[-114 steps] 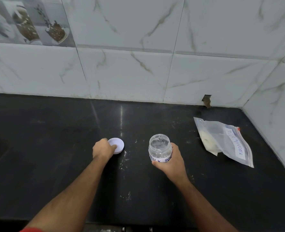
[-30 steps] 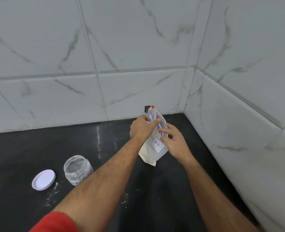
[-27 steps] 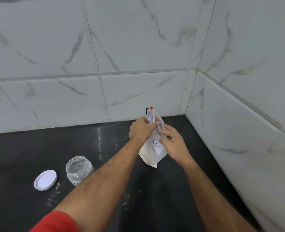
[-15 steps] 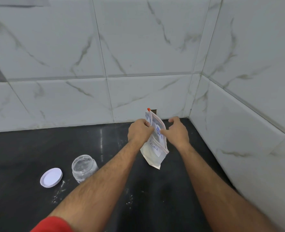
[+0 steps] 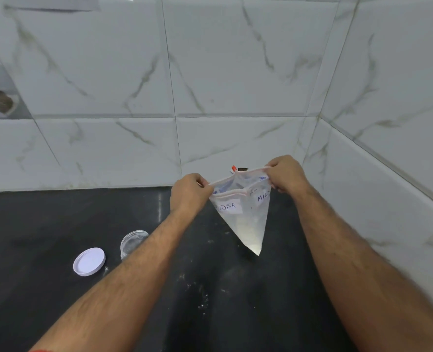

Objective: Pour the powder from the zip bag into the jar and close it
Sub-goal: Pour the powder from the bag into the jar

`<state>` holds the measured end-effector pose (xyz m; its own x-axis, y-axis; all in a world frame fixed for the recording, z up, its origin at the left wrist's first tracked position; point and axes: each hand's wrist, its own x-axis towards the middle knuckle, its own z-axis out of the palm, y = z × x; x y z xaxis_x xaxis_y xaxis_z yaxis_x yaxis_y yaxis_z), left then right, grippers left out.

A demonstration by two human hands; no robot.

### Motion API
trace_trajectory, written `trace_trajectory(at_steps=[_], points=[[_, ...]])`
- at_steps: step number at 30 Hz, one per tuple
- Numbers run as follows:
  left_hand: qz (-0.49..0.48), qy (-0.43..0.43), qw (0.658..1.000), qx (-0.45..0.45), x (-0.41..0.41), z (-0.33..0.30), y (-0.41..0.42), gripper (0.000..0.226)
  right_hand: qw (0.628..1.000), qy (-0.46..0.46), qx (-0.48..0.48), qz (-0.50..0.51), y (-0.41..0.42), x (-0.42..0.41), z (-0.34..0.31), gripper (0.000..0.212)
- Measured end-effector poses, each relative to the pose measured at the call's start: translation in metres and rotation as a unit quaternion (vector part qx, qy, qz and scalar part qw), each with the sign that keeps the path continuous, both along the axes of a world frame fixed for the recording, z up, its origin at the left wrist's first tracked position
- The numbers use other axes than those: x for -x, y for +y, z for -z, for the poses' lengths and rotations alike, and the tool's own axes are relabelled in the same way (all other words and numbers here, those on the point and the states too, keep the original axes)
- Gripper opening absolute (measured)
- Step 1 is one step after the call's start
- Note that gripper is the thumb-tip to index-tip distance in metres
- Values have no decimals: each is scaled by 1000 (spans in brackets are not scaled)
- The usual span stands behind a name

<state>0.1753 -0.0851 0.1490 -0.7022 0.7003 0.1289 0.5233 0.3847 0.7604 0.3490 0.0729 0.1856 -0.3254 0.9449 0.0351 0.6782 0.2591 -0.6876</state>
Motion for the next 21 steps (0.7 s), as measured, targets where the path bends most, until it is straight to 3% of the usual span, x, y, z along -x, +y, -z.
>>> trace_trajectory(at_steps=[2, 5, 8, 11, 15, 21], points=[[29, -4, 1000, 1, 1, 5, -2, 10, 998, 44, 46, -10, -3, 2, 2, 26], [100, -15, 995, -3, -3, 14, 0, 49, 995, 65, 80, -14, -13, 7, 10, 27], [146, -19, 989, -5, -12, 19, 1, 65, 991, 90, 102, -13, -24, 13, 20, 27], [128, 1, 992, -18, -16, 22, 3, 65, 985, 114, 130, -24, -36, 18, 28, 23], [89, 43, 994, -35, -13, 27, -3, 48, 975, 153, 157, -38, -46, 21, 34, 22], [104, 66, 992, -35, -11, 38, -27, 41, 942, 259, 214, 14, -43, 21, 44, 16]])
